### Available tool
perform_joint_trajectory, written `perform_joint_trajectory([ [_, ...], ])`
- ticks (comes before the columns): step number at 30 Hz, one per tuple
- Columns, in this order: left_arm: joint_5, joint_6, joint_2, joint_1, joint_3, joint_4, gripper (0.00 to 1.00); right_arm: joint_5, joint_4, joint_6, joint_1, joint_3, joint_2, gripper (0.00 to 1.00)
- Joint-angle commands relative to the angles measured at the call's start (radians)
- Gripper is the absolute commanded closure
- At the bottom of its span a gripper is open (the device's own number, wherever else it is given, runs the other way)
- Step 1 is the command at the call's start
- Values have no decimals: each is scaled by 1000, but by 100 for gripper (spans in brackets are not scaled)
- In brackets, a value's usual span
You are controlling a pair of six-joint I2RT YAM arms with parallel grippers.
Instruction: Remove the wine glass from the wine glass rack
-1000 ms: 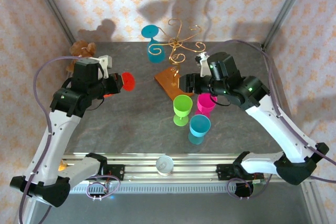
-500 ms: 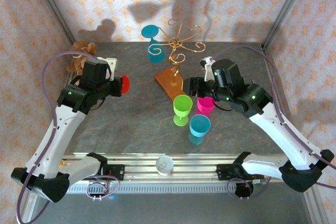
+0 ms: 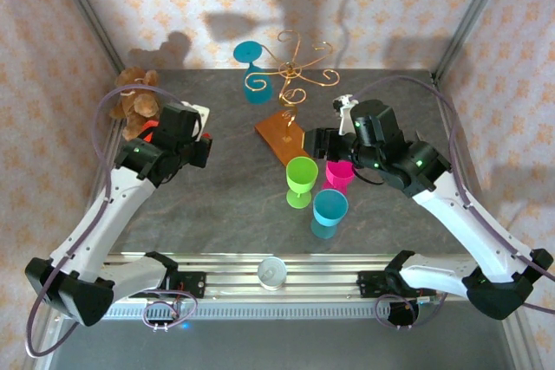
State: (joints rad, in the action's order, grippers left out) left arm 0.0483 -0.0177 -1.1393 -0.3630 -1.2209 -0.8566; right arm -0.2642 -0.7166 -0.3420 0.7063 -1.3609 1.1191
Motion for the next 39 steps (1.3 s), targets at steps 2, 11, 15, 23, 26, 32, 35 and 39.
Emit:
perform_joint_trajectory([
  [2,146,-76,5,-68,20,56,100,31,26,-15,5,7,-5,41],
  [11,298,-144,73,-160,92,102,100,29,30,-19,5,5,-5,41],
  [15,350,-173,115,-193,133,124,100,33,36,-25,5,13,-10,41],
  [23,460,-235,172,-291,212,156,100,39,46,-37,5,33,-39,41],
  [26,524,-280,196,-336,254,188,100,40,48,-40,5,40,-50,41],
  [32,627,-358,245,-402,322,246,100,30,68,-55,5,65,-50,41],
  [35,678,-410,271,-440,361,283,100,27,72,-58,5,69,-50,41],
  [39,727,-467,307,-490,411,326,100,35,72,-60,5,66,-50,41],
])
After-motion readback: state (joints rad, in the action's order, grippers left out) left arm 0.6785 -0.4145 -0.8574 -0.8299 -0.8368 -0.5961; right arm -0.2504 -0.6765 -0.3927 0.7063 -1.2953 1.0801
